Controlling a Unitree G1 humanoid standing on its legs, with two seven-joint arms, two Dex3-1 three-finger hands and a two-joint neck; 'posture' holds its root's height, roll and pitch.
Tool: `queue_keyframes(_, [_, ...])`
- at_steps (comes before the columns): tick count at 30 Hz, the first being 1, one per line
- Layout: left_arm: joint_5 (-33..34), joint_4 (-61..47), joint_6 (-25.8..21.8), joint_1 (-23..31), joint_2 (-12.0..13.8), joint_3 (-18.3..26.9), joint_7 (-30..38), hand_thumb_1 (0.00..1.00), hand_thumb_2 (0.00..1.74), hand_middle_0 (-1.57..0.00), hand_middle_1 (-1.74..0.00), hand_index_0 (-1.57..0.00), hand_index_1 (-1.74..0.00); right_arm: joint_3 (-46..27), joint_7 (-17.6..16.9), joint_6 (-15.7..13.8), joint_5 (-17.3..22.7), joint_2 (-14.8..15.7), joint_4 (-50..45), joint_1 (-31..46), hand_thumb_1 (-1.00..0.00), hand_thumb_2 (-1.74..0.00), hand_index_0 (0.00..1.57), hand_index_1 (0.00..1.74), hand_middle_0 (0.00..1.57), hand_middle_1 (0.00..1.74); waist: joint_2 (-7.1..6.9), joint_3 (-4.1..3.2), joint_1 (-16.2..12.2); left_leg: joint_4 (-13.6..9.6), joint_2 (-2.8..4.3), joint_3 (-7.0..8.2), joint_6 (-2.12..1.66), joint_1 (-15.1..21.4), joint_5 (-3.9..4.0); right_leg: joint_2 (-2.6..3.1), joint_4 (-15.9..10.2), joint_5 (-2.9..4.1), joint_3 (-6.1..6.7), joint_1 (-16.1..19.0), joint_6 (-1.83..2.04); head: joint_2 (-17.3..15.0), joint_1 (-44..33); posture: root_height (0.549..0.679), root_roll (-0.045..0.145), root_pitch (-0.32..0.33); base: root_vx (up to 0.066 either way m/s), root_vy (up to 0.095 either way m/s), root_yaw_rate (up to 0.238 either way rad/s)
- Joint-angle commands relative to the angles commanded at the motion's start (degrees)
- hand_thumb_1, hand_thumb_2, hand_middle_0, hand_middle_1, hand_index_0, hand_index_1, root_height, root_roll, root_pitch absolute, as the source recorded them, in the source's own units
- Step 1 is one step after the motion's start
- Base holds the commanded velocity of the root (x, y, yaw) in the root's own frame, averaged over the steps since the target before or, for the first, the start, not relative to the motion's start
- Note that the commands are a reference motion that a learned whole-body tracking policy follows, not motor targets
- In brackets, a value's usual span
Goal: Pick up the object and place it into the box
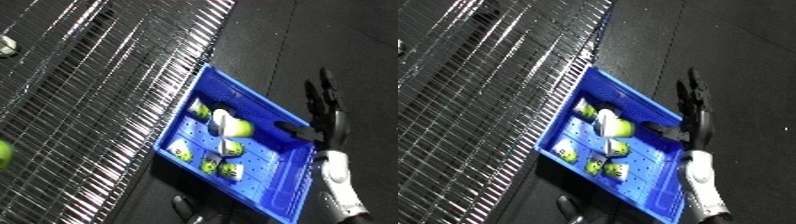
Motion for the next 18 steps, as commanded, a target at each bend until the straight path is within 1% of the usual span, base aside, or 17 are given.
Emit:
queue_keyframes(3, [-0.3, 0.2, -0.1, -0.1, 0.1, 0.0, 0.1, 1.00, 1.74, -1.57, -1.74, -1.57, -1.74, -0.2, 0.0, -0.2, 0.6, -0.3, 1.3, 0.2, 0.00, 0.00, 0.00, 0.00, 0.00, 0.00, 0.02, -0.02, 0.1, 0.2, -0.07, -0.29, -0.05, -0.2, 0.27, 0.18, 0.5, -0.19, -0.05, -0.2, -0.15, -0.4, -0.6, 0.664, 0.094, 0.034, 0.018, 0.002, 0.031])
queue_keyframes(6, [-0.8, 0.1, -0.1, 0.0, 0.1, 0.0, 0.5, 1.00, 1.74, -1.57, -1.74, -1.57, -1.74, 0.0, 0.3, -0.1, 1.1, -0.1, 1.4, 0.4, 0.00, 0.00, 0.00, 0.00, 0.00, 0.00, -0.15, 0.00, 0.5, 0.4, -0.11, -0.76, -0.09, -0.6, 0.74, 0.45, 1.0, -0.47, -0.35, -0.4, -0.45, -1.1, -3.2, 0.663, 0.095, 0.033, 0.037, -0.015, 0.075])
queue_keyframes(7, [-0.9, -0.2, -0.1, 0.3, 0.2, 0.0, 0.8, 1.00, 1.74, -1.57, -1.74, -1.57, -1.74, 0.4, 0.5, 0.1, 0.2, 0.2, 0.2, 0.5, 0.00, 0.00, 0.00, 0.00, 0.00, 0.00, -0.36, 0.01, 0.7, 0.4, -0.09, -0.99, -0.14, -0.7, 1.07, 0.54, 1.1, -0.54, -0.58, -0.4, -0.57, -1.1, -6.8, 0.663, 0.095, 0.033, 0.049, -0.045, 0.135])
queue_keyframes(8, [-1.0, -0.7, 0.0, 0.8, 0.2, 0.2, 1.1, 1.00, 1.74, -1.57, -1.74, -1.57, -1.74, 1.1, 0.9, 0.8, -1.4, 0.6, -2.0, 0.7, 0.00, 0.00, 0.00, 0.00, 0.00, 0.00, -0.70, 0.01, 1.0, 0.4, -0.01, -1.27, -0.20, -1.0, 1.49, 0.63, 1.1, -0.67, -0.90, -0.5, -0.74, 0.6, -12.5, 0.662, 0.095, 0.033, 0.047, -0.080, 0.184])
queue_keyframes(10, [-0.9, -1.7, 0.1, 1.9, 0.3, 0.6, 1.5, 1.00, 1.74, -1.57, -1.74, -1.57, -1.74, 2.7, 2.0, 2.4, -4.9, 1.7, -7.1, 1.2, 0.00, 0.00, 0.00, 0.00, 0.00, 0.00, -1.46, -0.04, 1.7, 0.4, 0.17, -1.89, -0.25, -1.5, 2.07, 0.80, 1.4, -1.00, -1.51, -0.6, -1.07, 2.2, -16.2, 0.661, 0.095, 0.032, 0.030, -0.094, 0.192])
queue_keyframes(11, [-0.8, -2.3, 0.2, 2.4, 0.4, 0.9, 1.6, 1.00, 1.74, -1.57, -1.74, -1.57, -1.74, 3.6, 2.6, 3.4, -6.7, 2.3, -10.1, 1.4, 0.00, 0.00, 0.00, 0.00, 0.00, 0.00, -1.89, -0.06, 2.1, 0.4, 0.30, -2.23, -0.21, -1.7, 2.29, 0.90, 1.7, -1.18, -1.84, -0.7, -1.22, 3.4, -19.1, 0.661, 0.094, 0.032, 0.013, -0.117, 0.223])
queue_keyframes(12, [-0.6, -2.7, 0.3, 2.7, 0.4, 1.1, 1.7, 1.00, 1.74, -1.57, -1.74, -1.57, -1.74, 4.4, 3.1, 4.4, -7.9, 2.8, -12.6, 1.5, 0.00, 0.00, 0.00, 0.00, 0.00, 0.00, -2.30, -0.08, 2.4, 0.3, 0.43, -2.51, -0.12, -2.0, 2.35, 0.99, 2.0, -1.35, -2.11, -0.9, -1.33, 3.7, -21.1, 0.660, 0.093, 0.033, -0.016, -0.115, 0.200])
queue_keyframes(13, [-0.4, -3.0, 0.5, 2.7, 0.5, 1.2, 1.7, 1.00, 1.74, -1.57, -1.74, -1.57, -1.74, 5.0, 3.5, 5.1, -8.5, 3.3, -14.3, 1.5, 0.00, 0.00, 0.00, 0.00, 0.00, 0.00, -2.63, -0.09, 2.8, 0.3, 0.54, -2.76, -0.03, -2.3, 2.33, 1.05, 2.3, -1.43, -2.34, -1.1, -1.37, 3.9, -22.6, 0.660, 0.092, 0.035, -0.031, -0.098, 0.158])
queue_keyframes(15, [0.0, -3.3, 0.9, 2.5, 0.6, 1.4, 1.8, 1.00, 1.74, -1.57, -1.74, -1.57, -1.74, 6.4, 4.2, 6.4, -9.8, 3.9, -17.3, 1.1, 0.00, 0.00, 0.00, 0.00, 0.00, 0.00, -3.30, -0.06, 3.4, 0.2, 0.76, -3.28, 0.04, -2.9, 2.62, 1.14, 2.7, -1.50, -2.87, -1.5, -1.41, 4.1, -25.1, 0.659, 0.089, 0.038, -0.039, -0.097, 0.146])
queue_keyframes(18, [0.4, -2.6, 0.9, 1.9, 0.8, 1.5, 1.8, 1.00, 1.74, -1.57, -1.74, -1.57, -1.74, 8.5, 5.3, 7.5, -11.4, 4.6, -20.1, 0.0, 0.00, 0.00, 0.00, 0.00, 0.00, 0.00, -4.22, 0.01, 4.5, 0.5, 1.09, -4.14, -0.08, -3.8, 3.47, 1.26, 3.2, -1.56, -3.66, -1.7, -1.44, 3.6, -28.7, 0.658, 0.085, 0.039, -0.025, -0.087, 0.081])
